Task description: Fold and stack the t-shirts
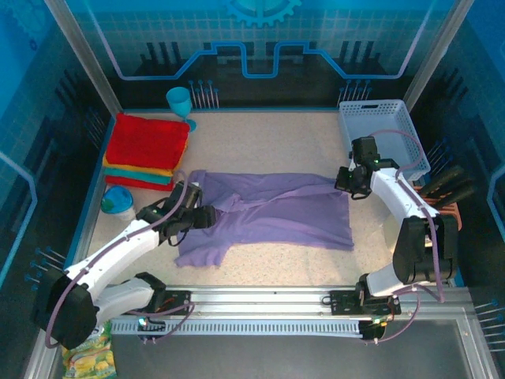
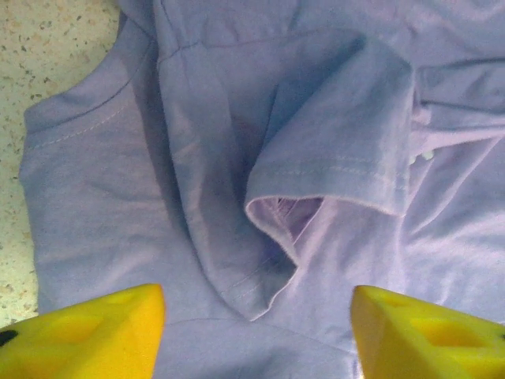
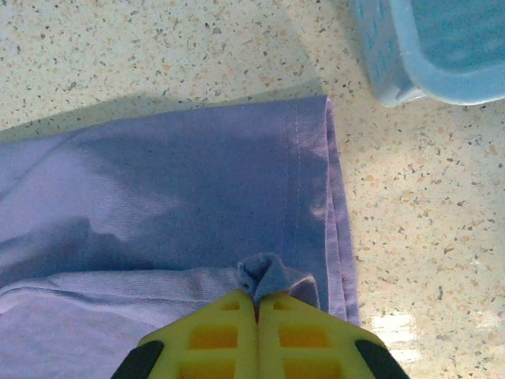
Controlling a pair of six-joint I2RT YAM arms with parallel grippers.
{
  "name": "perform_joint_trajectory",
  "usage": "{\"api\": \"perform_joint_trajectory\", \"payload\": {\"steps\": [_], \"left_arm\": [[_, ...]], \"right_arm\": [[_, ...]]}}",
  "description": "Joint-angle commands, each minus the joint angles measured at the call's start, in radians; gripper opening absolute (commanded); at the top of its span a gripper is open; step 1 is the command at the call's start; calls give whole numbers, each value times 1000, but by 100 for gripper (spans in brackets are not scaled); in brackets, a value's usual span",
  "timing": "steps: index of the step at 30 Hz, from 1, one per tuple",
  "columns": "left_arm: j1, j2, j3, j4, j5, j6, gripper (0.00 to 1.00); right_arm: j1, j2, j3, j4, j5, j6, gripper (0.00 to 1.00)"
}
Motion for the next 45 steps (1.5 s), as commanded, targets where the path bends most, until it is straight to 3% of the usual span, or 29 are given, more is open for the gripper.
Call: {"api": "perform_joint_trajectory", "payload": {"steps": [1, 4, 10, 16, 23, 30, 37, 41, 45], "left_arm": [[-3, 50, 81, 4, 55, -97, 54], [-53, 114, 95, 51, 111, -181, 50], [-221, 270, 170, 22, -115, -131, 56], [-230, 385, 233, 21, -191, -180, 59], [-228, 498, 314, -8, -205, -206, 57], [-220, 541, 306, 75, -185, -229, 43], [-177, 564, 320, 139, -149, -244, 11], [-164, 545, 336, 145, -132, -246, 1], [-146, 516, 332, 172, -40, -270, 0]], "right_arm": [[-16, -25, -13, -8, -23, 8, 0], [-16, -23, -16, -4, -33, 12, 0], [-16, -17, -8, -5, -44, 9, 0], [-17, -19, -5, -6, -47, 6, 0], [-21, -17, -8, -4, -48, 4, 0], [-25, -15, -3, -1, -58, 5, 0], [-28, -9, -2, 1, -61, 4, 0], [-32, -12, -1, 1, -61, 7, 0], [-36, -14, -1, 3, -63, 7, 0]]}}
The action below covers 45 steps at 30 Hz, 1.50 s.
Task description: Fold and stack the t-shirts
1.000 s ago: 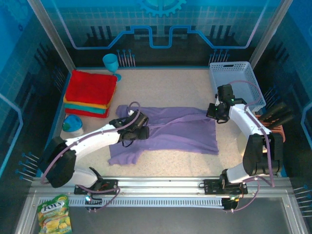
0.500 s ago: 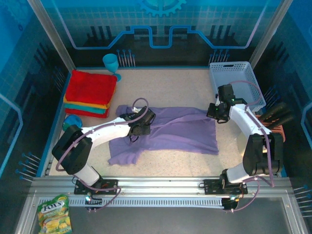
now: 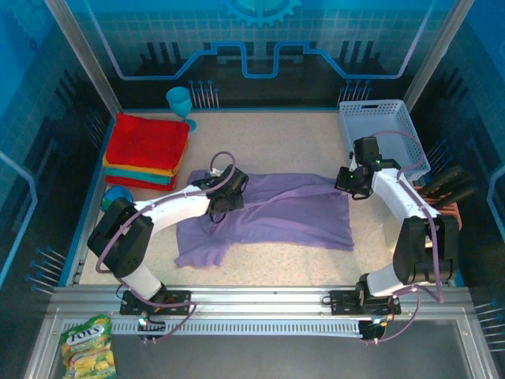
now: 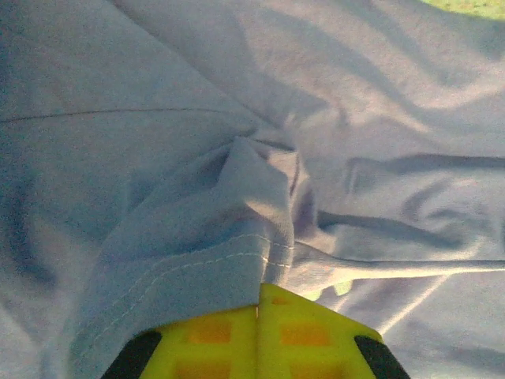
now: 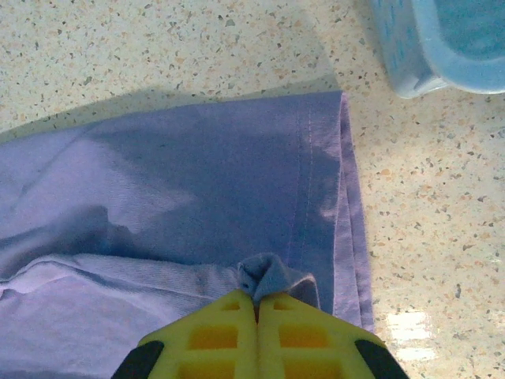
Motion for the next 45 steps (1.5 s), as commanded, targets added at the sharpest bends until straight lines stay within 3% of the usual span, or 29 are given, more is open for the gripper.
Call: {"api": "perform_joint_trajectory", "payload": {"steps": [1, 6, 13, 18, 19, 21, 23, 27, 31, 35, 42, 45], "left_arm": [[14, -44, 17, 46, 105, -35, 0], [12, -86, -35, 189, 282, -159, 0], [9, -91, -100, 378, 412, -278, 0], [10, -76, -74, 290, 399, -201, 0], [12, -64, -52, 239, 407, -168, 6], [13, -56, -9, 115, 400, -111, 39], [14, -102, -24, 63, 361, -92, 50], [47, -220, -39, -76, 341, -39, 62], [79, -382, -115, -185, 299, -34, 59], [156, -528, -291, -137, 333, -78, 54], [210, -514, -364, -80, 369, -92, 55], [210, -461, -377, -8, 388, -105, 48]], "right_arm": [[-21, -12, 6, 3, -12, 7, 0], [-22, -7, 12, 4, -19, 15, 0], [-22, 9, 22, 8, -39, 22, 0], [-22, 5, 18, 11, -36, 22, 0], [-22, 6, 17, 11, -36, 22, 0], [-23, 8, 17, 8, -39, 19, 0], [-23, 6, 18, 6, -39, 17, 0], [-22, 6, 19, 7, -40, 15, 0], [-23, 13, 20, 8, -49, 13, 0], [-21, 17, 18, 13, -50, 14, 0], [-21, 9, 14, 8, -50, 14, 0], [-22, 6, 13, 9, -50, 13, 0]]}}
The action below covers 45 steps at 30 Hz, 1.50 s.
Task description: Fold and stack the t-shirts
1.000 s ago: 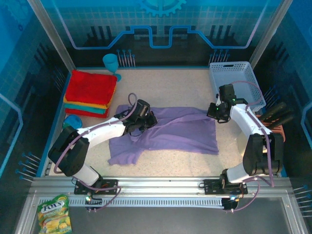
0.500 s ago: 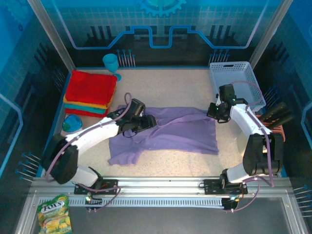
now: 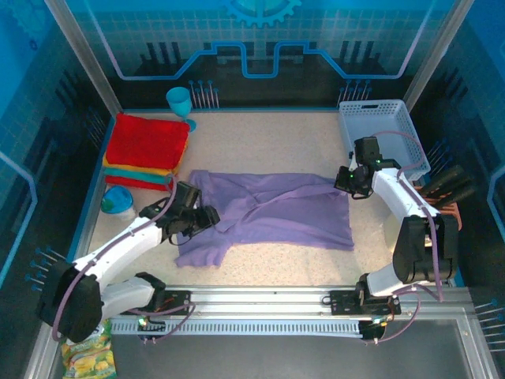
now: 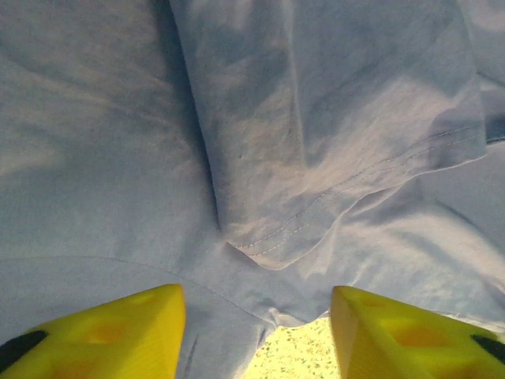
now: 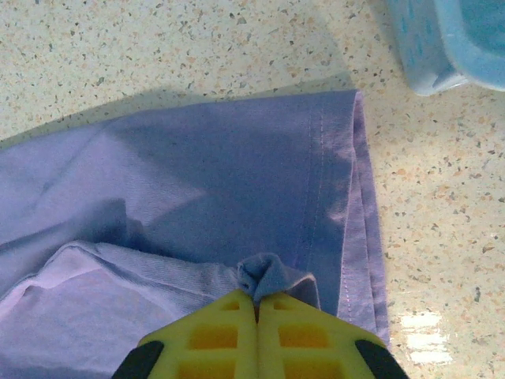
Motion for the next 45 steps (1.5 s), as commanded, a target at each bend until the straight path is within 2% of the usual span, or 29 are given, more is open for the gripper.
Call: {"api": "perform_joint_trajectory", "payload": {"steps": [1, 13, 16, 20, 21, 23, 25, 26, 27, 30, 35, 40, 45], "left_arm": [[5, 58, -12, 94, 44, -20, 48], [-29, 339, 148, 120, 59, 21, 45], [-30, 370, 160, 148, 77, 12, 31], [-28, 371, 204, 93, 43, 42, 10], [-25, 361, 211, 74, 28, 52, 6], [-11, 348, 218, 66, 37, 68, 4], [5, 339, 229, 52, 49, 86, 5], [11, 336, 235, 44, 46, 96, 10], [12, 332, 241, 38, 43, 109, 22], [13, 349, 268, -2, 58, 135, 25], [9, 380, 261, -33, 85, 151, 39], [-25, 430, 270, -55, 68, 150, 42], [-34, 482, 288, -36, 52, 139, 41]], "right_arm": [[-15, 0, 12, -1, -15, 2, 0], [-17, 6, 10, 6, -12, -1, 0], [-18, 8, 13, 6, -15, -2, 0], [-20, 6, 17, 4, -14, 1, 0], [-21, 5, 16, 5, -14, 1, 0], [-21, 5, 15, 5, -15, 0, 0], [-22, 5, 17, 5, -15, 1, 0], [-22, 6, 17, 5, -17, 1, 0], [-23, 5, 17, 6, -18, 2, 0], [-23, 2, 15, 2, -18, 1, 0], [-23, -2, 15, 1, -16, -2, 0], [-22, 2, 17, 2, -23, 3, 0], [-23, 3, 18, -1, -24, 2, 0]]}}
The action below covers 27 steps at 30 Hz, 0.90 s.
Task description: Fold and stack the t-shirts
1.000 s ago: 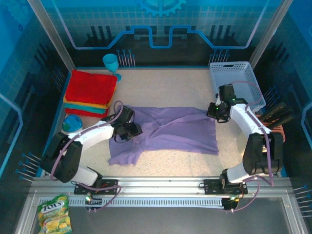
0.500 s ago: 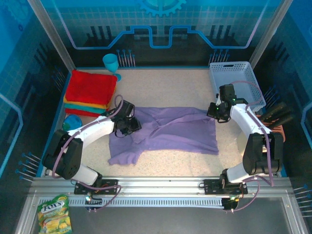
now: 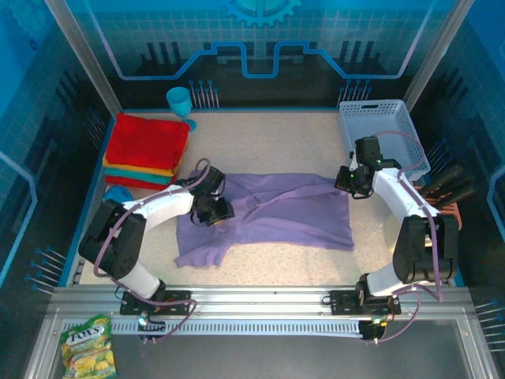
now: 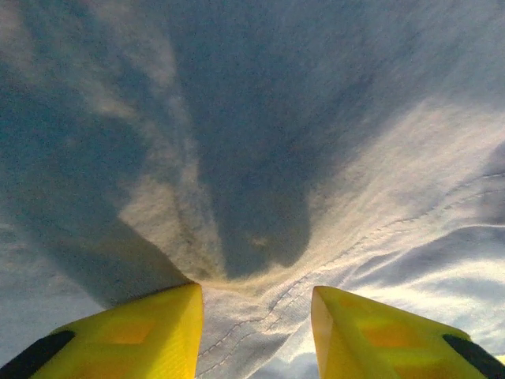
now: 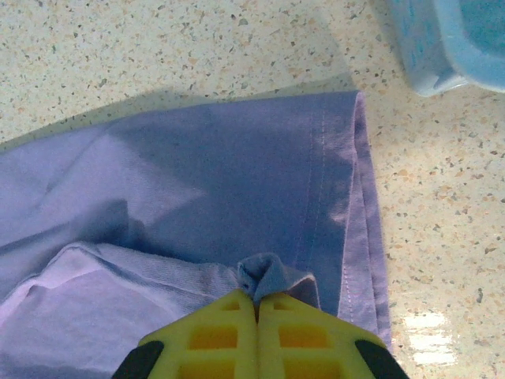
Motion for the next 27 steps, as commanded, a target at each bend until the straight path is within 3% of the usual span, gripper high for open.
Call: {"api": "perform_joint_trajectory", "payload": {"steps": [1, 14, 16, 21, 27], "left_arm": [[-4, 23, 37, -23, -18, 3, 40], [-2, 67, 80, -35, -67, 16, 21], [-2, 70, 79, -44, -67, 24, 22], [3, 54, 62, -66, -103, 36, 33], [9, 66, 60, -69, -113, 46, 31]], "right_arm": [[-17, 1, 19, -4, -10, 0, 0], [-17, 2, 20, -4, -10, -2, 0], [-17, 0, 21, -3, -8, -4, 0], [-17, 0, 22, -6, -6, -5, 0], [-17, 3, 24, -6, -11, -4, 0]]}}
